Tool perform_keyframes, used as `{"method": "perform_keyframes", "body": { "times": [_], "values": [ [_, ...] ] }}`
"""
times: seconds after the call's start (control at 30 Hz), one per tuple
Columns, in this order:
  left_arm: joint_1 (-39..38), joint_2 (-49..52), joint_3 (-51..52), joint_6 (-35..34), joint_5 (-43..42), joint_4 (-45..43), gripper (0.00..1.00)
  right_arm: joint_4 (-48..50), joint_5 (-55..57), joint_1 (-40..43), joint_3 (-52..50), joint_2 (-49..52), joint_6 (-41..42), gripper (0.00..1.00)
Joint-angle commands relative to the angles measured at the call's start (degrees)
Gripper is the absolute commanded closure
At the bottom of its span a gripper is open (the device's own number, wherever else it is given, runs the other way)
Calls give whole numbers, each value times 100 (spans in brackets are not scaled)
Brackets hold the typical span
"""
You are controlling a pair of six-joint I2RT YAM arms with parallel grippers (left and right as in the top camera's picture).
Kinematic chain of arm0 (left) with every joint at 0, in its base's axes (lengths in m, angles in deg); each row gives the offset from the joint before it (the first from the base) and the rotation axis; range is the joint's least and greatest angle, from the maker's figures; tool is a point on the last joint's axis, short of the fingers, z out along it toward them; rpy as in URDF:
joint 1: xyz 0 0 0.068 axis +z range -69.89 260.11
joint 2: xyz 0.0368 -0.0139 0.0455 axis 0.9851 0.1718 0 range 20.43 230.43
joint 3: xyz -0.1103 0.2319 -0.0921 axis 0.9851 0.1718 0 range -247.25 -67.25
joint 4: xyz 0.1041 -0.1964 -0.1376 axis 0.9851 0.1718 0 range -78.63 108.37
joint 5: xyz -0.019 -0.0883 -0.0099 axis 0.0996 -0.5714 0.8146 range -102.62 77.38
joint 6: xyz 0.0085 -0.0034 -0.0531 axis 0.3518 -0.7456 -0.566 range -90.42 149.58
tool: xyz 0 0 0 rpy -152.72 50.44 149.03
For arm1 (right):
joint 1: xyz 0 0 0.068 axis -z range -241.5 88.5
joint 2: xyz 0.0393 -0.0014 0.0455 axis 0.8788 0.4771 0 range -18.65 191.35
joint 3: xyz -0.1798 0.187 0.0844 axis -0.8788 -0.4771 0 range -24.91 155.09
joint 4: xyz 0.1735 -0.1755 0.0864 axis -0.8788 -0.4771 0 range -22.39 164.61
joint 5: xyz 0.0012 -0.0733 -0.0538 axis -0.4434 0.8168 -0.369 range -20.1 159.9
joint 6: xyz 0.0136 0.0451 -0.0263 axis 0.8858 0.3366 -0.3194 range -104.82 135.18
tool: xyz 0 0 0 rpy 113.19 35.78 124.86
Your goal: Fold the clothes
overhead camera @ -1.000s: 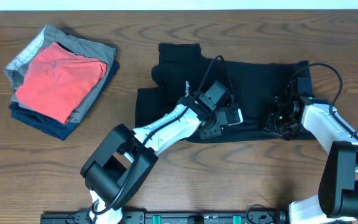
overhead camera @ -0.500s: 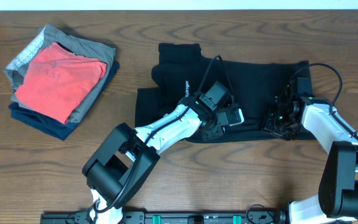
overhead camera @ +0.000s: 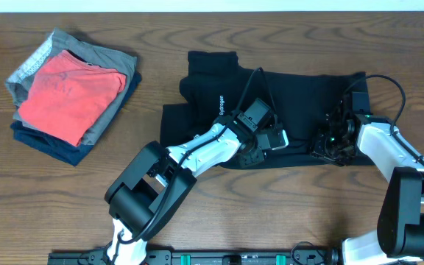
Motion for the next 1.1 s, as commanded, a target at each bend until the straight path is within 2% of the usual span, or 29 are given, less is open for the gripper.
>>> {"method": "perform_keyframes", "body": {
  "times": [0.0, 0.23, 0.3, 0.37, 0.63, 0.7, 0.83, 0.93, 0.97, 1.03, 1.07],
  "values": [
    [-26, 26, -2, -59, 114, -52, 69, -66, 555, -7, -92, 107, 28, 54],
    [-26, -98, -2, -59, 391, -55, 70, -63, 562, -7, -92, 107, 26, 54],
    [-26, -153, -2, -59, 413, -72, 76, -66, 595, -7, -92, 107, 26, 54],
    [-26, -166, -2, -61, 413, -90, 86, -66, 595, -7, -92, 107, 28, 54],
    [-26, -170, -9, -61, 420, -118, 90, -87, 595, -7, -92, 107, 26, 54],
    [-7, -170, -13, -118, 645, -284, 92, -87, 597, -7, -92, 107, 26, 54],
    [153, -170, -17, -658, 1469, -970, 94, -94, 595, -7, -92, 107, 26, 54],
    [372, -168, -17, -1207, 1486, -1355, 92, -133, 595, -7, -92, 107, 28, 54],
    [439, -168, -17, -1366, 1486, -1416, 85, -140, 595, -7, -92, 107, 28, 54],
    [579, -168, -17, -1694, 1486, -1451, 65, -160, 595, -7, -92, 107, 28, 54],
    [636, -168, -17, -1818, 1486, -1414, 64, -173, 595, -7, -92, 107, 28, 54]
  ]
}}
